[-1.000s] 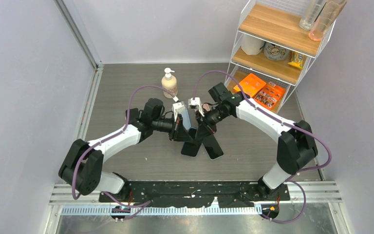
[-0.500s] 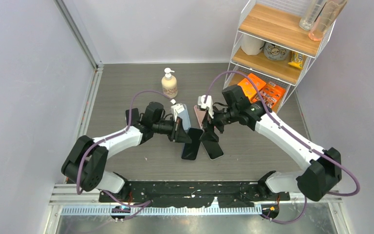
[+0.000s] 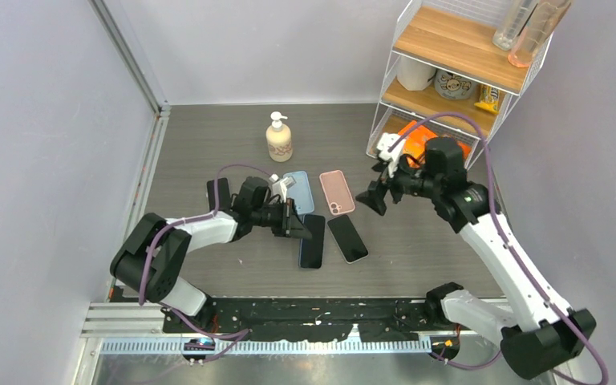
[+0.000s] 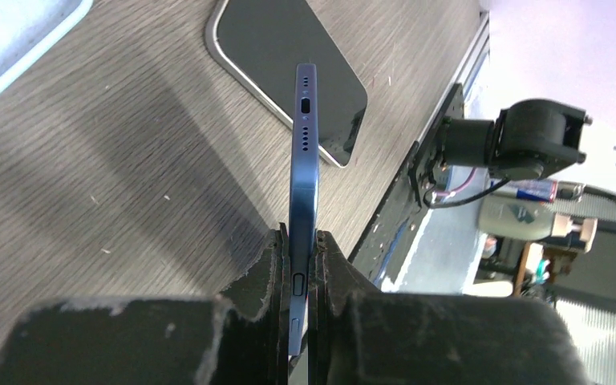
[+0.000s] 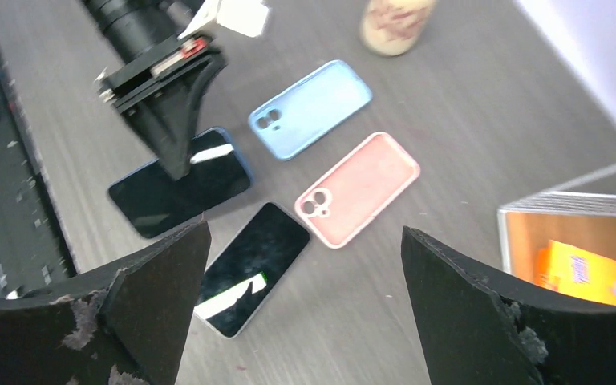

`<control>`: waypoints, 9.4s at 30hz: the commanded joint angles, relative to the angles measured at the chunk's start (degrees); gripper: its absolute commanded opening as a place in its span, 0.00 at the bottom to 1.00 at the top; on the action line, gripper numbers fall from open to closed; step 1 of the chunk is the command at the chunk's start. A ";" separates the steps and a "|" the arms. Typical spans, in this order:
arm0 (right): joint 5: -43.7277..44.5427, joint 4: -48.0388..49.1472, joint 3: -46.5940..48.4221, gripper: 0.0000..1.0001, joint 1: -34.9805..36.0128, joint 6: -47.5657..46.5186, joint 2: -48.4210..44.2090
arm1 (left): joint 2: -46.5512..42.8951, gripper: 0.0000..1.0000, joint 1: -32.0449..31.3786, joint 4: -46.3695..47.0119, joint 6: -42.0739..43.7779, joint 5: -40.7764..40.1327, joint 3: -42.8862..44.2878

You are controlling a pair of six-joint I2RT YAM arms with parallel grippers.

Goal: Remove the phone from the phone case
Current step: Place the phone at the center of the board, then adjust the phone at the center of the board.

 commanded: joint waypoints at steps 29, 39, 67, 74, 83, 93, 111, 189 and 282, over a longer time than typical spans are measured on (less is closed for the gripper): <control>-1.02 10.14 -9.69 0.95 -11.18 8.03 -13.09 | 9.95 0.45 5.21 -0.68 -8.11 -4.05 1.39; -1.69 10.21 -9.48 0.95 -11.24 7.90 -12.80 | 5.93 0.76 5.30 -6.49 -4.32 -8.27 2.25; -0.23 13.27 -14.13 0.96 -11.48 5.33 -12.35 | -14.64 1.00 14.00 -39.25 20.83 -32.12 18.49; -0.21 15.50 -15.85 0.96 -11.48 5.58 -12.55 | -11.76 1.00 19.86 -49.77 27.94 -45.46 26.19; -2.28 14.87 -16.89 0.96 -11.50 4.77 -13.97 | 2.59 1.00 26.68 -55.68 26.13 -44.41 33.29; -4.63 13.85 -17.28 0.96 -11.50 4.71 -14.75 | 14.36 1.00 29.15 -58.63 24.34 -43.87 40.05; -6.61 13.04 -16.71 0.95 -11.52 5.23 -14.77 | 22.52 1.00 29.91 -61.65 22.82 -42.52 44.87; -7.65 11.82 -16.61 0.95 -11.50 3.94 -13.67 | 36.42 1.00 32.24 -84.44 67.41 -32.01 66.80; -8.03 12.24 -16.83 0.95 -11.52 4.81 -14.09 | 28.31 1.00 19.08 -71.73 60.68 -41.28 57.16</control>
